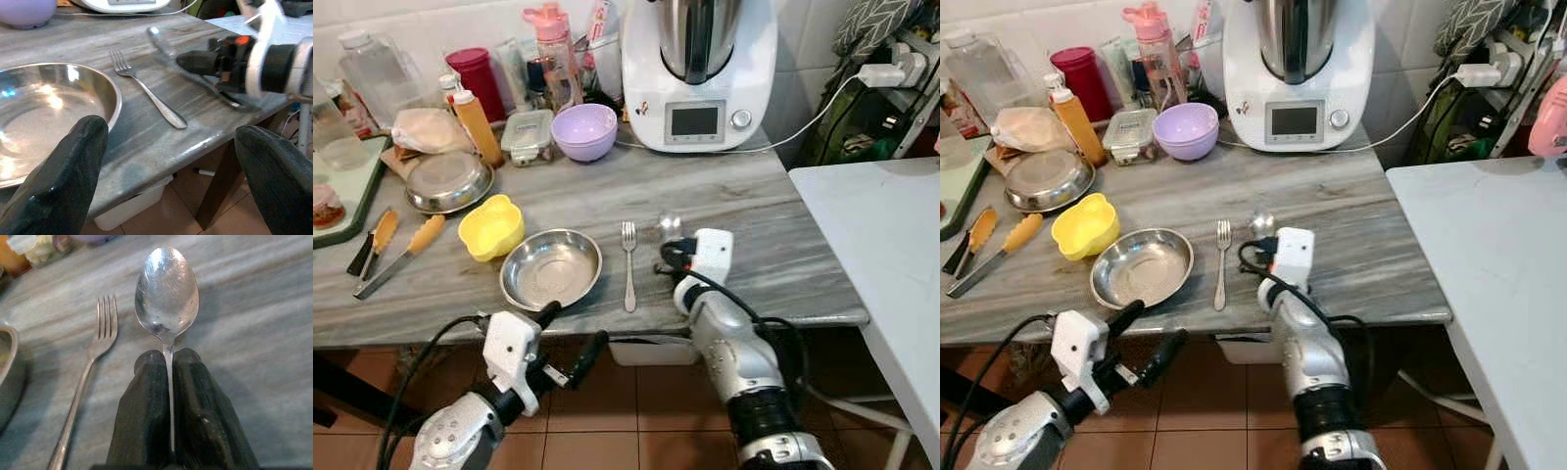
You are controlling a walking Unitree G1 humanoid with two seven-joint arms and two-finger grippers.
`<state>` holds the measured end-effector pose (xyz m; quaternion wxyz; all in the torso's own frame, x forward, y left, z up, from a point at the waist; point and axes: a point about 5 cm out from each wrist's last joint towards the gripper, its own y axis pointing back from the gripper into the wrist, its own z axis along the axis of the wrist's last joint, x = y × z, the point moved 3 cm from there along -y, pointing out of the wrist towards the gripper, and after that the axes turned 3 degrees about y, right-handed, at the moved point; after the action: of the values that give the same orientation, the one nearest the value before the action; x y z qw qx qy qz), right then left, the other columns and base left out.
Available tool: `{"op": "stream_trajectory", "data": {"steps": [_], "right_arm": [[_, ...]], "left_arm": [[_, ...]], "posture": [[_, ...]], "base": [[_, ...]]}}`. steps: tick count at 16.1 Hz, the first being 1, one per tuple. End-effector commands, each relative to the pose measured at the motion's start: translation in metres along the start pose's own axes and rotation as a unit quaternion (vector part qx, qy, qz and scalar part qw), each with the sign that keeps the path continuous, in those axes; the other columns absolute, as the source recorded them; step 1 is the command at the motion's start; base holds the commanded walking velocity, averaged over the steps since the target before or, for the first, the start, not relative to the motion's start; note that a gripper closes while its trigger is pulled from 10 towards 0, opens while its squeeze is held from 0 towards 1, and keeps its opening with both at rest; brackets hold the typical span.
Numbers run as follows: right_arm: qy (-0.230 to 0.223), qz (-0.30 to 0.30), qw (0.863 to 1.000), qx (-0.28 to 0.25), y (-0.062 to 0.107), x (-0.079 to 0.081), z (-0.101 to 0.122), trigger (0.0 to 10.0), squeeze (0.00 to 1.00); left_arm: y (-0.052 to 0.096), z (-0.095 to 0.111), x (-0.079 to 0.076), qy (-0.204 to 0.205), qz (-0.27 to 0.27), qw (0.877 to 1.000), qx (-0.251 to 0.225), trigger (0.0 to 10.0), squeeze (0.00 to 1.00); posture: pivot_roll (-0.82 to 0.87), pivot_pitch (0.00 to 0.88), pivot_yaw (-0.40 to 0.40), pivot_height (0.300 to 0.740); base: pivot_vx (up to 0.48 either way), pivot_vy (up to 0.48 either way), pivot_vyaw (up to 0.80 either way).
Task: Setting the table
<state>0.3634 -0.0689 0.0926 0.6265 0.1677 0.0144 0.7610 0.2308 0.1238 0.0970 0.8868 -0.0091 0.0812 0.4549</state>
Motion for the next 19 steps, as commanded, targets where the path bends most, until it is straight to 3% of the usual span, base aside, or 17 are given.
{"op": "stream_trajectory", "data": {"steps": [1,5,12,13,14,15,19], "right_arm": [[-0.008,0.021,1.0,-0.005,-0.004,0.015,0.005,10.0,0.0],[-0.011,0.032,0.999,0.007,-0.008,0.025,-0.002,10.0,0.0],[-0.016,0.022,1.0,0.015,-0.015,0.019,-0.003,10.0,0.0],[-0.017,0.024,0.999,0.016,-0.015,0.02,-0.003,10.0,0.52],[-0.017,0.024,0.999,0.016,-0.016,0.021,-0.004,10.0,0.71],[-0.021,0.027,0.999,0.019,-0.017,0.022,-0.005,10.0,1.0],[-0.019,0.027,0.999,0.028,-0.017,0.022,-0.01,10.0,1.0]], "left_arm": [[0.002,0.001,-0.001,-0.004,-0.004,1.0,0.003,10.0,0.0],[0.001,0.001,-0.004,-0.006,-0.007,1.0,0.004,10.0,0.0],[-0.001,0.003,-0.007,-0.005,-0.01,1.0,0.003,10.0,0.0],[-0.001,0.003,-0.007,-0.005,-0.011,1.0,0.004,10.0,0.0],[-0.001,0.003,-0.007,-0.005,-0.011,1.0,0.006,10.0,0.0],[-0.001,0.003,-0.008,-0.005,-0.011,1.0,0.007,10.0,0.0],[-0.001,0.004,-0.009,-0.007,-0.014,1.0,0.009,10.0,0.0]], "posture": [[-0.19,0.057,0.095,0.74],[-0.19,0.056,0.095,0.74],[-0.19,0.056,0.102,0.74],[-0.19,0.056,0.104,0.74],[-0.19,0.056,0.104,0.74],[-0.19,0.057,0.105,0.74],[-0.19,0.056,0.107,0.74]], "base": [[0.0,0.0,0.0],[0.0,0.0,0.0],[0.0,0.0,0.0],[0.0,0.0,0.0],[0.0,0.0,0.0],[0.0,0.0,0.0],[0.0,0.0,0.0]]}}
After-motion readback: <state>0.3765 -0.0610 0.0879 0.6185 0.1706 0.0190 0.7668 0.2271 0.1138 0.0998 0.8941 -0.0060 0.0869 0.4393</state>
